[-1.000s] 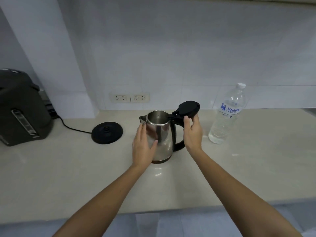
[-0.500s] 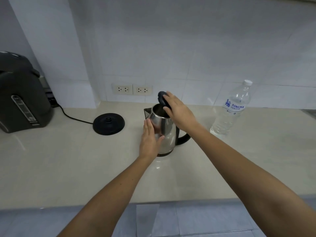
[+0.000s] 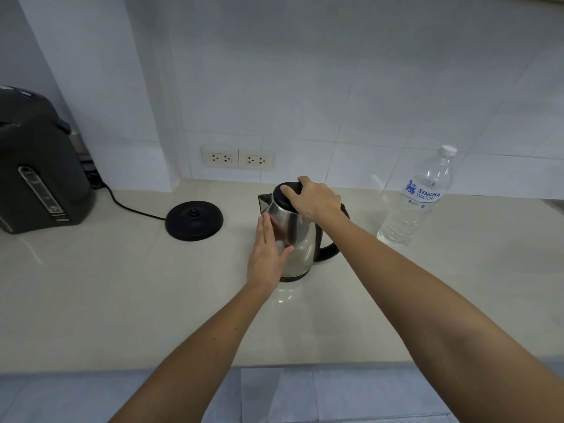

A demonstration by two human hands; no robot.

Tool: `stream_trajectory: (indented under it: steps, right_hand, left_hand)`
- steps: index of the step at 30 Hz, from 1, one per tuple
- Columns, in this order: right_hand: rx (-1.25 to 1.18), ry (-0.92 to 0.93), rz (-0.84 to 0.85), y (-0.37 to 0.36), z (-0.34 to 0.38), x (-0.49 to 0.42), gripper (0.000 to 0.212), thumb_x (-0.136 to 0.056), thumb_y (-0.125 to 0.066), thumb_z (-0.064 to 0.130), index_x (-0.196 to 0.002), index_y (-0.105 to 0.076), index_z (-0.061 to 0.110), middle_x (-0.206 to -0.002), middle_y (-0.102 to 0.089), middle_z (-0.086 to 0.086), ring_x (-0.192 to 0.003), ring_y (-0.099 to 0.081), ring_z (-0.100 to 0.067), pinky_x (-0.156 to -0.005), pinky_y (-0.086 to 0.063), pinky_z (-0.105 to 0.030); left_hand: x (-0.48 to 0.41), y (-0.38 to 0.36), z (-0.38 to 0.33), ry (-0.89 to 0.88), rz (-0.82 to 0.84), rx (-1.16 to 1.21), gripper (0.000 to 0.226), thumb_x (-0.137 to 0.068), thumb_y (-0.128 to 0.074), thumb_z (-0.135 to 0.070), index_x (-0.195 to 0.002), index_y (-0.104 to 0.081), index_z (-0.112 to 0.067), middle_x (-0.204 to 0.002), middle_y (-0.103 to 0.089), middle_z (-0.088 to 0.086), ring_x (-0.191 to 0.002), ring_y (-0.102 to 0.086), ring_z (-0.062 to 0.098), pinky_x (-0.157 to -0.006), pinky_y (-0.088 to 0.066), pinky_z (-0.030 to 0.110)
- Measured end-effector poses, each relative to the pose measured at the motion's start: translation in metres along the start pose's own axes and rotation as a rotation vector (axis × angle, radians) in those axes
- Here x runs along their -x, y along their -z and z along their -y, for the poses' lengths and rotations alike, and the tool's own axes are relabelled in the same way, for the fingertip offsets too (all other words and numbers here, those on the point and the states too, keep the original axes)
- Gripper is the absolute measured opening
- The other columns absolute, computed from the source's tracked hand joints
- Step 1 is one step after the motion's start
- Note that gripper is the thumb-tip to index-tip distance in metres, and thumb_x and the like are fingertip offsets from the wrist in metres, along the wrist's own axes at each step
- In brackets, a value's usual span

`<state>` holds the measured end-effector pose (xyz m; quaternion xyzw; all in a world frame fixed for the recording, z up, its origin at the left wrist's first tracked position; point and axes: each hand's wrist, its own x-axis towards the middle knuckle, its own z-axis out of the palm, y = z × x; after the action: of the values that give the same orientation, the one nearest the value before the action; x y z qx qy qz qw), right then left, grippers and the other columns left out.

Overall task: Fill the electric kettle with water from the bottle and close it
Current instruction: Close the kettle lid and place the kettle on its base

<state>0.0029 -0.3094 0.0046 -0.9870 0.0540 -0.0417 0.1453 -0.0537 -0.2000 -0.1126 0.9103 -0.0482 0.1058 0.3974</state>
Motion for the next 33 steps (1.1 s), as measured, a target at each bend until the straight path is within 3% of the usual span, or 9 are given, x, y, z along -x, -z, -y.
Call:
stream_trajectory:
  steps: [4,9,14,19,22,26,29,33]
  right_hand:
    - [-0.002,-0.030,-0.080,-0.011,0.003,-0.005,0.057,-0.091,-0.032,0.057,-0.120,-0.055,0.014,-0.110,-0.067,-0.013,-0.107,-0.057,-0.035,-0.096,-0.040,-0.047]
    - [-0.070,0.020,-0.169,-0.016,0.002,-0.007,0.043,-0.092,-0.036,0.040,-0.102,-0.061,0.006,-0.094,-0.068,-0.016,-0.092,-0.059,-0.035,-0.078,-0.044,-0.038]
    - [-0.103,0.008,-0.202,-0.018,0.004,-0.012,0.039,-0.092,-0.036,0.034,-0.096,-0.063,0.005,-0.088,-0.069,-0.016,-0.087,-0.060,-0.035,-0.074,-0.046,-0.038]
    - [-0.003,0.038,-0.219,-0.020,0.004,-0.011,0.040,-0.094,-0.034,0.033,-0.099,-0.063,0.005,-0.090,-0.069,-0.016,-0.086,-0.061,-0.034,-0.073,-0.046,-0.037]
    - [0.085,0.033,-0.195,-0.022,0.006,-0.007,0.044,-0.094,-0.031,0.037,-0.110,-0.059,0.008,-0.103,-0.068,-0.016,-0.096,-0.060,-0.034,-0.089,-0.045,-0.043]
    - [0.130,0.050,-0.081,-0.016,0.001,-0.005,0.061,-0.095,-0.023,0.057,-0.130,-0.049,0.013,-0.125,-0.061,-0.013,-0.116,-0.055,-0.035,-0.105,-0.032,-0.056]
    - [0.049,0.119,-0.109,-0.011,-0.023,0.001,0.068,-0.093,-0.022,0.064,-0.135,-0.046,0.017,-0.127,-0.062,-0.009,-0.119,-0.055,-0.032,-0.104,-0.033,-0.053]
    - [-0.244,0.081,-0.165,-0.017,-0.079,0.014,0.055,-0.096,-0.037,0.054,-0.139,-0.044,0.020,-0.130,-0.061,-0.004,-0.121,-0.054,-0.027,-0.097,-0.044,-0.040]
  left_hand:
    - [0.000,0.001,0.000,0.003,-0.003,0.010,0.092,-0.091,-0.060,-0.036,-0.154,0.004,-0.016,-0.163,0.001,0.001,-0.145,-0.029,0.018,-0.105,-0.040,0.026]
    - [0.001,-0.001,0.000,0.004,0.003,-0.005,0.092,-0.091,-0.059,-0.037,-0.154,0.004,-0.015,-0.163,0.002,0.000,-0.144,-0.032,0.018,-0.103,-0.043,0.027]
    - [0.000,0.001,0.000,0.027,0.006,-0.028,0.092,-0.091,-0.059,-0.039,-0.154,0.004,-0.016,-0.163,0.000,0.000,-0.140,-0.039,0.020,-0.100,-0.048,0.032]
    - [0.000,0.001,-0.001,0.039,0.012,0.004,0.091,-0.090,-0.061,-0.036,-0.154,0.001,-0.017,-0.163,-0.007,0.000,-0.138,-0.042,0.021,-0.100,-0.046,0.032]
    - [-0.001,0.000,-0.001,0.048,0.010,0.019,0.092,-0.090,-0.063,-0.035,-0.154,0.001,-0.019,-0.162,-0.015,0.001,-0.136,-0.045,0.022,-0.101,-0.046,0.033]
    - [0.000,0.000,0.000,0.030,0.002,0.040,0.092,-0.089,-0.064,-0.034,-0.154,-0.002,-0.018,-0.162,-0.013,0.002,-0.143,-0.034,0.020,-0.106,-0.041,0.031]
    - [0.001,0.000,0.002,-0.003,-0.034,0.062,0.091,-0.087,-0.067,-0.032,-0.154,-0.008,-0.018,-0.162,-0.013,0.001,-0.145,-0.029,0.018,-0.110,-0.037,0.031]
    - [0.000,0.000,0.008,0.010,-0.062,0.129,0.094,-0.078,-0.076,-0.036,-0.151,-0.018,-0.021,-0.152,-0.028,0.001,-0.135,-0.040,0.018,-0.107,-0.044,0.038]
